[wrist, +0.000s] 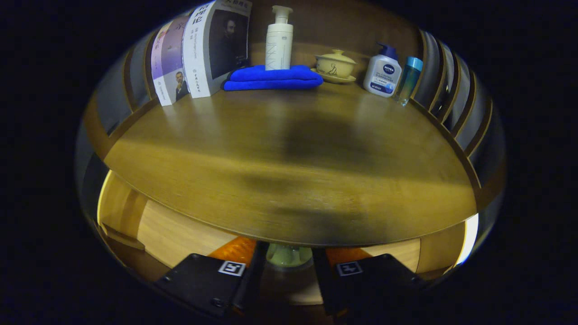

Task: Pull open the drawer, take out the items inside it, and place them on the countertop above the cabinet.

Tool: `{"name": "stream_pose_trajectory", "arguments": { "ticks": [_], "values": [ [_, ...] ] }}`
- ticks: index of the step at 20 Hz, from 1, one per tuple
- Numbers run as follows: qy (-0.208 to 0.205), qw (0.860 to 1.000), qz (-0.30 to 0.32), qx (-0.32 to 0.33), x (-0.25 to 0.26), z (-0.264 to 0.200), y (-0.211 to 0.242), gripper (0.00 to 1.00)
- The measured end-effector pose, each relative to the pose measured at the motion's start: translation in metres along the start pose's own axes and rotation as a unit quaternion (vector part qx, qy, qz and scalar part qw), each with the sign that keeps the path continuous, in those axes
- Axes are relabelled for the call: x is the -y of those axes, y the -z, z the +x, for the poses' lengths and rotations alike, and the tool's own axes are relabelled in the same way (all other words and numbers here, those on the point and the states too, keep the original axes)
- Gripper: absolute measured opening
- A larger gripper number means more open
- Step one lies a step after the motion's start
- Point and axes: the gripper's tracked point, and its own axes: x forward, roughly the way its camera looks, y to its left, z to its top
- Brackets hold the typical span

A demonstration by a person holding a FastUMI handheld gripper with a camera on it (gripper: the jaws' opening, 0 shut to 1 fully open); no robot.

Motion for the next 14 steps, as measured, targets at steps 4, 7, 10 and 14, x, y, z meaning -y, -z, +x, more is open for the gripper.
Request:
{"name": "stream_pose_trajectory", "arguments": {
  "ticks": [4,7,10,14],
  "values": [
    [0.001,1.000,0.014,0.004,0.003,-0.003,0.000,0.26],
    [-0.028,0.999,0.029,-0.004,-0.004,-0.008,0.007,0.18],
    [-0.046,0.999,0.019,-0.006,-0.005,-0.020,0.008,0.19],
    [-0.070,0.997,-0.018,-0.014,-0.005,-0.041,0.018,0.18]
  ]
}}
